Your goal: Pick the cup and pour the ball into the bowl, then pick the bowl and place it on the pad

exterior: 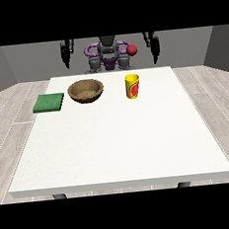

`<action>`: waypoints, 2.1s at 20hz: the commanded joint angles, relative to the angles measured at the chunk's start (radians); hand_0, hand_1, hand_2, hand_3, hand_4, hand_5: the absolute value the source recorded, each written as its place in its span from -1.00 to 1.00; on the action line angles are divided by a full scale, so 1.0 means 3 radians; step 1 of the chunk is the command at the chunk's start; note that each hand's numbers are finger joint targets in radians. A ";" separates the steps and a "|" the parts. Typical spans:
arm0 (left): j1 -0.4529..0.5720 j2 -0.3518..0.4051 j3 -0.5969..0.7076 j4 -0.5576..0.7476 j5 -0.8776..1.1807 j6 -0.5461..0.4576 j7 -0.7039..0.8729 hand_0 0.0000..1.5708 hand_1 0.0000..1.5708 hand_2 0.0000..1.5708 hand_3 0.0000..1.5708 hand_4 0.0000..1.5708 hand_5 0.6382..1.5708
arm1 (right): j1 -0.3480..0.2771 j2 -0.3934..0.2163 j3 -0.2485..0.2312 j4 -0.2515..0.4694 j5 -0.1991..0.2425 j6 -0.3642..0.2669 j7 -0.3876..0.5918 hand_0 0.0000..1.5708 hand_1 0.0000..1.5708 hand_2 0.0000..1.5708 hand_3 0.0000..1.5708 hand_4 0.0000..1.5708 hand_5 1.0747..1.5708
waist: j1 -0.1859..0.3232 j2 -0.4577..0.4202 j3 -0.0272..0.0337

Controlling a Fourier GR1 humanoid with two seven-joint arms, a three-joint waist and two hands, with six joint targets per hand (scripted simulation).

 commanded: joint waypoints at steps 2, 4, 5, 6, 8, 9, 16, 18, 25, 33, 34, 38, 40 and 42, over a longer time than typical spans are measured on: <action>-0.0024 0.0090 0.0035 -0.0215 0.0022 -0.0016 0.0173 -1.00 -1.00 -1.00 -1.00 -1.00 0.92 | -0.0029 -0.0074 -0.0023 -0.0220 -0.0021 0.0012 0.0175 -1.00 -1.00 -1.00 -1.00 -0.22 0.95 | 0.0015 -0.0595 0.0003; -0.0024 0.0126 0.0057 -0.0281 0.0034 -0.0018 0.0263 -1.00 -1.00 -1.00 -1.00 -1.00 0.92 | -0.0038 -0.0094 -0.0041 -0.0287 -0.0041 0.0008 0.0270 -1.00 -1.00 -1.00 -1.00 -0.22 0.95 | 0.0031 -0.0780 0.0005; -0.0022 0.0131 0.0066 -0.0307 0.0050 -0.0017 0.0317 -1.00 -1.00 -1.00 -1.00 -1.00 0.92 | -0.0044 -0.0100 -0.0052 -0.0320 -0.0053 0.0002 0.0321 -1.00 -1.00 -1.00 -1.00 -0.22 0.95 | 0.0035 -0.0863 0.0003; -0.0015 0.0148 0.0077 -0.0326 0.0055 -0.0015 0.0380 -1.00 -1.00 -1.00 -1.00 -1.00 0.92 | -0.0051 -0.0120 -0.0068 -0.0350 -0.0059 0.0001 0.0370 -1.00 -1.00 -1.00 -1.00 -0.22 0.95 | 0.0042 -0.0935 0.0004; 0.0037 -0.0406 -0.0489 -0.0630 0.0431 0.0408 0.0942 -1.00 -1.00 -1.00 -1.00 -1.00 0.93 | 0.0128 -0.0156 -0.0450 -0.0197 -0.0471 0.0035 0.0612 -1.00 -1.00 -1.00 -1.00 -0.23 0.96 | -0.0030 -0.1044 -0.0002; 0.0018 -0.0410 -0.0658 -0.0657 0.0440 0.0676 0.1041 -1.00 -1.00 -1.00 -1.00 -1.00 0.92 | 0.0096 -0.0158 -0.0451 -0.0230 -0.0526 0.0065 0.0668 -1.00 -1.00 -1.00 -1.00 -0.22 0.96 | -0.0056 -0.1024 -0.0006; -0.0134 -0.0424 -0.1021 -0.1168 0.0114 0.1266 0.1247 -1.00 -1.00 -1.00 -1.00 -1.00 0.93 | 0.0110 -0.0283 -0.0684 -0.0554 -0.0771 0.0197 0.0748 -1.00 -1.00 -1.00 -1.00 -0.32 0.96 | 0.0005 -0.0614 -0.0011; -0.0201 -0.0374 -0.0772 -0.1129 0.0213 0.1053 0.1120 -1.00 -1.00 -1.00 -1.00 -1.00 0.91 | 0.0058 -0.0085 -0.0524 -0.0589 -0.0520 -0.0021 0.0564 -1.00 -1.00 -1.00 -1.00 -0.34 0.96 | -0.0001 -0.0394 -0.0012; -0.0535 -0.0386 -0.0660 -0.0602 0.0024 0.1100 0.0382 -1.00 -1.00 -1.00 -1.00 -1.00 0.87 | -0.0213 -0.0243 -0.0751 -0.0357 -0.0694 0.0230 0.0251 -1.00 -1.00 -1.00 -1.00 -0.61 0.98 | -0.0109 0.0121 -0.0012; -0.0841 -0.0257 -0.0331 0.0002 0.0079 0.0880 -0.0380 -1.00 -1.00 -1.00 -1.00 -1.00 0.78 | -0.0550 -0.0377 -0.0966 0.0171 -0.0713 0.0405 -0.0284 -1.00 -1.00 -1.00 -1.00 -0.79 1.00 | -0.0065 0.0563 -0.0011; -0.0863 -0.0174 -0.0187 0.0202 0.0167 0.0767 -0.0689 -1.00 -1.00 -1.00 -1.00 -1.00 0.77 | -0.0662 -0.0425 -0.0952 -0.0046 -0.0742 0.0359 -0.0071 -1.00 -1.00 -1.00 -1.00 -0.77 1.00 | -0.0140 0.0702 -0.0014; -0.0777 -0.0293 -0.0209 0.0531 0.0158 0.0741 -0.0956 -1.00 -1.00 -1.00 -1.00 -1.00 0.77 | -0.0682 -0.0381 -0.0986 0.0308 -0.0605 0.0313 -0.0378 -1.00 -1.00 -1.00 -1.00 -0.77 1.00 | 0.0002 0.0647 -0.0012; -0.0828 -0.0328 -0.0158 0.0844 0.0052 0.0819 -0.1285 -1.00 -1.00 -1.00 -1.00 -1.00 0.78 | -0.0750 -0.0348 -0.0933 0.0267 -0.0627 0.0309 -0.0318 -1.00 -1.00 -1.00 -1.00 -0.74 1.00 | -0.0057 0.0677 -0.0013; -0.1012 -0.0375 -0.0058 0.1204 0.0074 0.0848 -0.1457 -1.00 -1.00 -1.00 -1.00 -1.00 0.82 | -0.0840 -0.0367 -0.0906 0.0229 -0.0590 0.0260 -0.0237 -1.00 -1.00 -1.00 -1.00 -0.76 1.00 | -0.0135 0.0680 -0.0013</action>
